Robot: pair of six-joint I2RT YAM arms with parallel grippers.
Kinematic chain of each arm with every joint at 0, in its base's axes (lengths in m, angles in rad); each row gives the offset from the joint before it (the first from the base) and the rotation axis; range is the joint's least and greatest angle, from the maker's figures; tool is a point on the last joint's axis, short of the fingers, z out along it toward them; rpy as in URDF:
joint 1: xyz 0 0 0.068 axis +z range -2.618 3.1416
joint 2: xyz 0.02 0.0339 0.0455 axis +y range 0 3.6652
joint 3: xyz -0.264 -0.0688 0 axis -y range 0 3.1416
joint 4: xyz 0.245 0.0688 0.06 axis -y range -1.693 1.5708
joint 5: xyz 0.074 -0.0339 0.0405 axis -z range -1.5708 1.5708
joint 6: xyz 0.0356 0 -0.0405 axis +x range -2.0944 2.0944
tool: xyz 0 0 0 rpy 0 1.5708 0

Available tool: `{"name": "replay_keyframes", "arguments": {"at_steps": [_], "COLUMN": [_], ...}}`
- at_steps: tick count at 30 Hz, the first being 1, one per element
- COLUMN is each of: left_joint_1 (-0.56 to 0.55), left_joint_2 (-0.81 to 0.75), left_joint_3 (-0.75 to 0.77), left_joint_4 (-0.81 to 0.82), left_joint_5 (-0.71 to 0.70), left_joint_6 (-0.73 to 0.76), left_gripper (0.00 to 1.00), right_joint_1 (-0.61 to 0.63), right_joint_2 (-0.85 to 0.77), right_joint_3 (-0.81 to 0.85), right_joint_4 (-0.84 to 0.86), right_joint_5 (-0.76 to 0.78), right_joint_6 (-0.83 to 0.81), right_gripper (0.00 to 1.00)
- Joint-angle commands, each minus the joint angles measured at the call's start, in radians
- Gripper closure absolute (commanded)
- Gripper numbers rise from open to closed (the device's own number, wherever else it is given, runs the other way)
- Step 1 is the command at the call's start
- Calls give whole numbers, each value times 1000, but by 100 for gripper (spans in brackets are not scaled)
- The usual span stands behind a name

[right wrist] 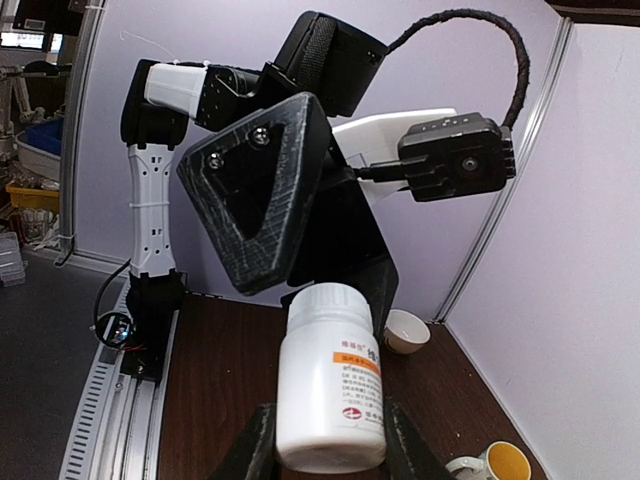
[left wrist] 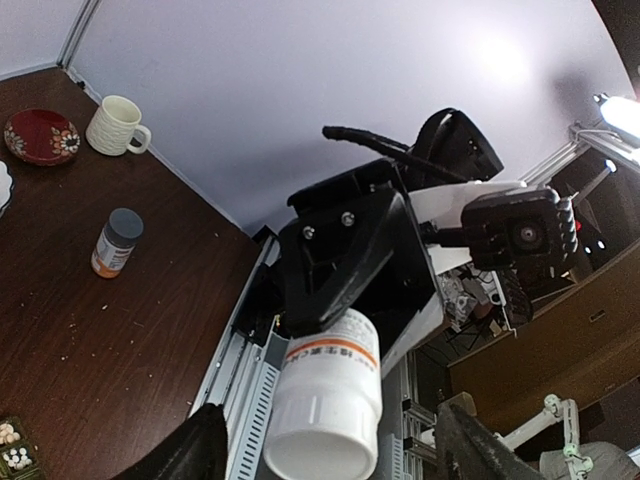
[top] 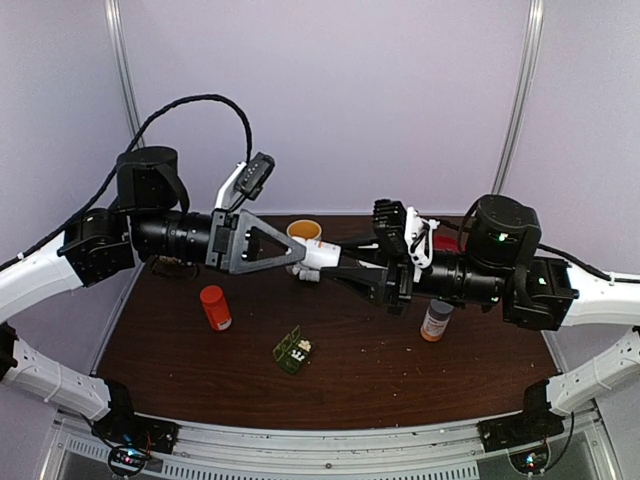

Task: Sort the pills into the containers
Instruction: Pass from the right arm to the left

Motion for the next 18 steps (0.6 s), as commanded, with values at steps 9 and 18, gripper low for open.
{"name": "replay_keyframes", "arguments": {"at_steps": [9, 18], "left_joint_1": [-1, 22], "left_joint_2": [6, -18], "left_joint_3": [19, 17], "left_joint_4": [32, -36], "left_joint_5": [41, -26], "left_joint_6": [0, 42], "left_gripper": [55, 82], "right_joint_1": [-5, -6], "right_joint_2": [-7, -12], "right_joint_3": [-3, -20], "right_joint_4": [25, 35], "right_joint_5": [10, 30], "right_joint_6": [-27, -19], "right_gripper": [100, 60]}}
